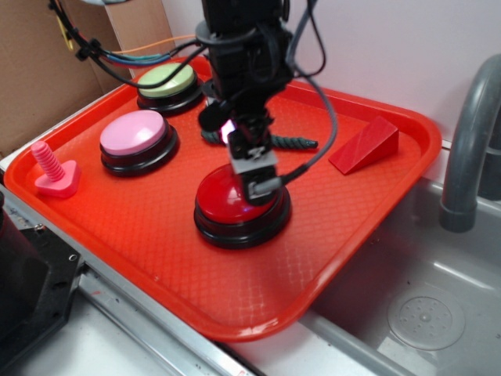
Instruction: Push the red button.
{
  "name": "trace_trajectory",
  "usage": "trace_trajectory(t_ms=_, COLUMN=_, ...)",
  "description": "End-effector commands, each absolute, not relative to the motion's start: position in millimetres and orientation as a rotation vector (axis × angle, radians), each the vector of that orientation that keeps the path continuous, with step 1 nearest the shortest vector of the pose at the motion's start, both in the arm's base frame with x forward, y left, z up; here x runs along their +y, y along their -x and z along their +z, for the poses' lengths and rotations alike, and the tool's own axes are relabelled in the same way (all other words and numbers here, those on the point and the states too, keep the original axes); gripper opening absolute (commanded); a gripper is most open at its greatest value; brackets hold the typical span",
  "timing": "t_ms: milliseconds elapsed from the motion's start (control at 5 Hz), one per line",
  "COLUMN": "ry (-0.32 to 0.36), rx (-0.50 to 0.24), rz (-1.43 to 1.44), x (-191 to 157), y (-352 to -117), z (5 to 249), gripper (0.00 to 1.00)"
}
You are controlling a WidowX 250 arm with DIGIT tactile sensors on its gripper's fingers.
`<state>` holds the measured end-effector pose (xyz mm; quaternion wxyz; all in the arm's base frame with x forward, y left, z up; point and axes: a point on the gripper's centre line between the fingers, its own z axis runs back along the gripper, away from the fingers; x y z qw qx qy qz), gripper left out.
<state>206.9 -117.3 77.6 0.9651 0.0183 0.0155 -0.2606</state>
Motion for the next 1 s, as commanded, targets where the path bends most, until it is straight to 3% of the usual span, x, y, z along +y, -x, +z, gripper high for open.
trace_trajectory(t_ms=0, ry=-0.088, rx=0.061, rz=-0.591, x=-116, y=-212, z=56, gripper=1.0)
trace_trajectory(t_ms=400, ry=-0.118, rx=0.032, rz=-0.623, x=-116, y=-227, z=49, gripper=1.0)
trace_trajectory(t_ms=600, ry=-0.135, rx=-0.026, rz=-0.644, x=-116, y=-231, z=69, gripper=1.0)
trace_trajectory(t_ms=800, ry=-0.097, rx=-0.056, rz=-0.619, x=-113, y=-230, z=92, gripper=1.0)
